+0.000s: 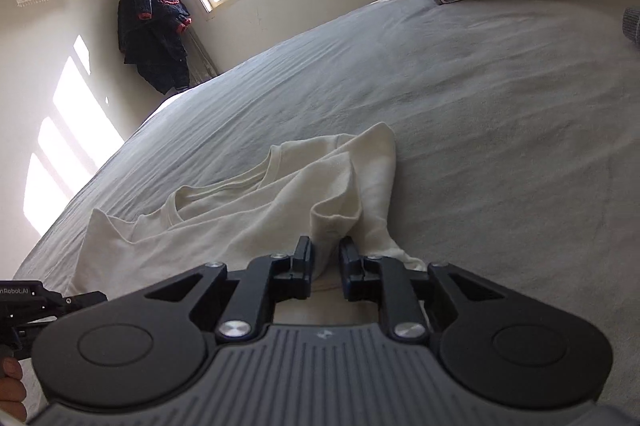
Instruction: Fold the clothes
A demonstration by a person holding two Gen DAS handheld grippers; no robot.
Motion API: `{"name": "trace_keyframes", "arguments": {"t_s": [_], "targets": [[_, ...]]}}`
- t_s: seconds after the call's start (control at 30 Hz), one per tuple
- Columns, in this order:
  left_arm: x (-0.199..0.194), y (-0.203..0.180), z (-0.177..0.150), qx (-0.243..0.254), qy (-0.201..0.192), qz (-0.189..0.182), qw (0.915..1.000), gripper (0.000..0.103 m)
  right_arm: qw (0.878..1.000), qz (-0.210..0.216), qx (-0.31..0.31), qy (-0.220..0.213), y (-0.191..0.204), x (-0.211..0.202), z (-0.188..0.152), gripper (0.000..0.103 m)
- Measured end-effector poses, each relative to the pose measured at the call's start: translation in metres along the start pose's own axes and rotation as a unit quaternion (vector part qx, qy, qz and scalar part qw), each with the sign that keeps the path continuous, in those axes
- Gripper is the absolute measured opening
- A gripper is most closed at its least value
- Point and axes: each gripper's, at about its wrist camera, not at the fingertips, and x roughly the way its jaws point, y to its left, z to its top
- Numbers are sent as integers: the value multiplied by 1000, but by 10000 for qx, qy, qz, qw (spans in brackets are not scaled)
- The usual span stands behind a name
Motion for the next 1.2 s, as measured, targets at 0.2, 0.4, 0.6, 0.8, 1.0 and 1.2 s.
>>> {"name": "trace_keyframes", "arguments": {"t_s": [0.2, 0.4, 0.6, 0.8, 1.0, 1.2], "targets": [[-15, 3, 35, 367, -710, 224, 9966, 35, 9989, 315, 29, -341, 0, -17, 27, 60], [20, 27, 71, 270, -621, 717, 9951, 35, 9978, 24, -613, -270, 12, 13, 52, 60], [49, 49, 79, -514, -114, -152, 9985, 21, 9915, -355, -1246, 80, 9, 49, 36, 37], [30, 62, 58, -483, -1051, -302, 9928, 10, 9752, -545, -2026, -711, 25, 30, 23, 4], [32, 75, 58, -512, -1001, 99, 9936, 13, 9552, -952, -2409, -1431, 33, 19, 33, 1], [7, 59, 64, -109, -1375, -280, 9900, 13, 9667, -967, -2222, -820, 22, 39, 41, 2]]}}
